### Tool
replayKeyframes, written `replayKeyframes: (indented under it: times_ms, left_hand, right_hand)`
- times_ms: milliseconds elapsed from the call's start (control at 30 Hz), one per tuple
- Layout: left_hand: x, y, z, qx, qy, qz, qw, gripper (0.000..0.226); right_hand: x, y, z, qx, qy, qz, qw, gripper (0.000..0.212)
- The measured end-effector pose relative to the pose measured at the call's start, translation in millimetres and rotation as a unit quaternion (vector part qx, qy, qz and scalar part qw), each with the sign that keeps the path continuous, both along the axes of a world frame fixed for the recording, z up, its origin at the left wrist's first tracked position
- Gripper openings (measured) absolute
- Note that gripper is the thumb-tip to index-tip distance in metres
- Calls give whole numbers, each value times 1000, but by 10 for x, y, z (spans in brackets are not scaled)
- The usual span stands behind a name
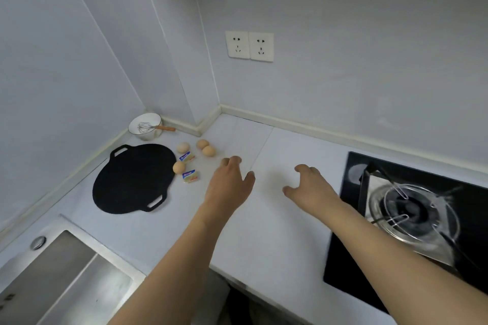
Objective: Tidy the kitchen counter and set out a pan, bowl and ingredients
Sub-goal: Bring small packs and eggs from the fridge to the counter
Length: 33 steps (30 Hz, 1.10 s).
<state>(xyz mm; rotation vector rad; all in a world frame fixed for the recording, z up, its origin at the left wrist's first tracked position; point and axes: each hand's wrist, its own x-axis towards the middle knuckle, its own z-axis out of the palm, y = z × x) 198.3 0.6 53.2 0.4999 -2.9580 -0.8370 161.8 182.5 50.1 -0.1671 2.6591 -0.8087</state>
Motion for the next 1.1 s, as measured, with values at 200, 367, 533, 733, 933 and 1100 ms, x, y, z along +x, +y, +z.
replayKeyframes:
  times_ms: [200,367,533,733,933,1100]
  left_hand:
    - [113,788,77,5,12,-100,995,49]
    - [137,1556,148,7,12,-221,975,49]
    - [368,2531,212,2,27,-389,921,41]
    - [1098,3569,310,9,33,-530,847,44]
    - [2133,4232,403,18,46,-615,787,48]
    - [3029,4484,420,8,58,-627,777,48]
  right_hand:
    - [460,860,166,9,8,-75,997,67]
    - [969,1556,301,16,20,-172,985,48]
    - [1813,2281,382,20,27,-331,943,60]
    - [3044,2969,507,56,21,-477,877,63]
    - [4217,3374,594,61,37,-550,832,64]
    - [5167,3583,548,70,52,-554,828,62]
